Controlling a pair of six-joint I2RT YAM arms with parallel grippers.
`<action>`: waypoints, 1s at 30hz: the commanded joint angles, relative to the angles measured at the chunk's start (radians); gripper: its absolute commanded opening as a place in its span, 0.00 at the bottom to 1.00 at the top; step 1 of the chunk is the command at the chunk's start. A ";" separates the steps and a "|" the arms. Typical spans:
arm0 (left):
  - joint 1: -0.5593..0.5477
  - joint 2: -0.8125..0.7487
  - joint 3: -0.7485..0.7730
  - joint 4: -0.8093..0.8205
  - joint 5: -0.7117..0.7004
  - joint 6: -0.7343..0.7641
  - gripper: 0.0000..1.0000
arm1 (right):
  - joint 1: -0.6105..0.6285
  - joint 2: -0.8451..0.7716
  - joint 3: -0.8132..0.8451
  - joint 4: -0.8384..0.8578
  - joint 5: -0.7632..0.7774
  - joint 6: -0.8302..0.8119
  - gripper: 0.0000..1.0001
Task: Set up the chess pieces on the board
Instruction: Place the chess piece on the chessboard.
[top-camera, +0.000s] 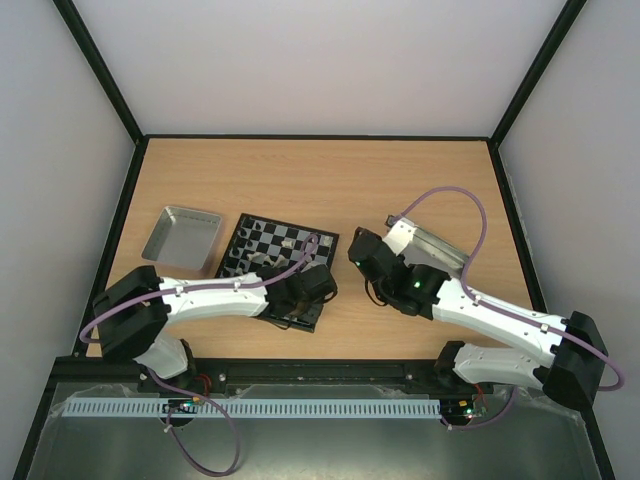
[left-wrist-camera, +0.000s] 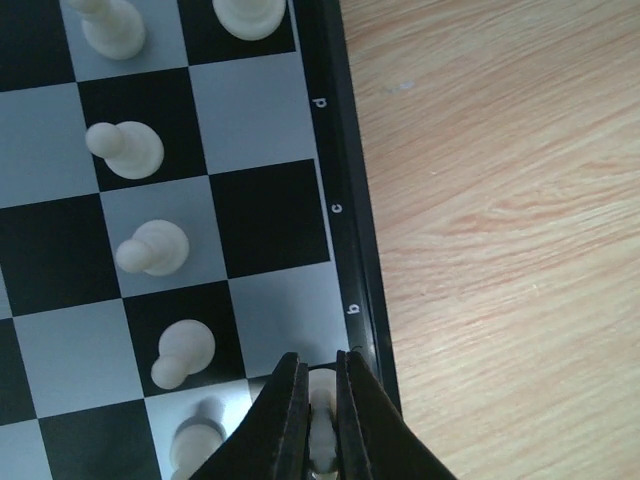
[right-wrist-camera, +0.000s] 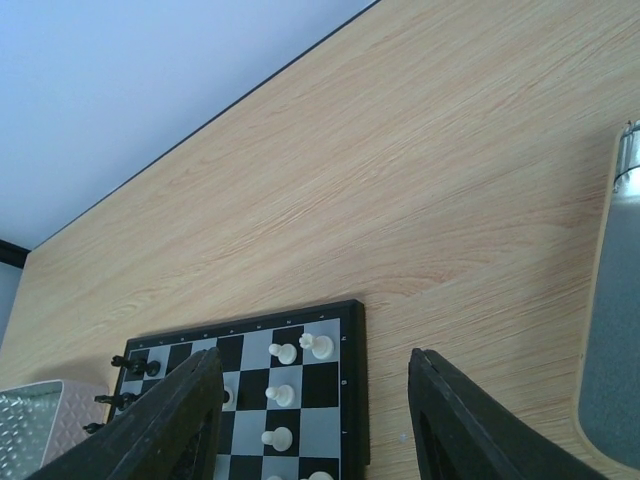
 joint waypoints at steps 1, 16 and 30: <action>-0.004 0.014 0.030 -0.003 -0.055 -0.013 0.03 | -0.006 -0.005 -0.016 0.006 0.049 0.018 0.50; 0.006 0.091 0.042 0.032 -0.126 -0.010 0.05 | -0.008 0.006 -0.022 0.021 0.027 0.008 0.50; 0.026 0.057 0.063 0.023 -0.059 0.002 0.25 | -0.009 -0.004 -0.023 0.023 0.000 0.011 0.51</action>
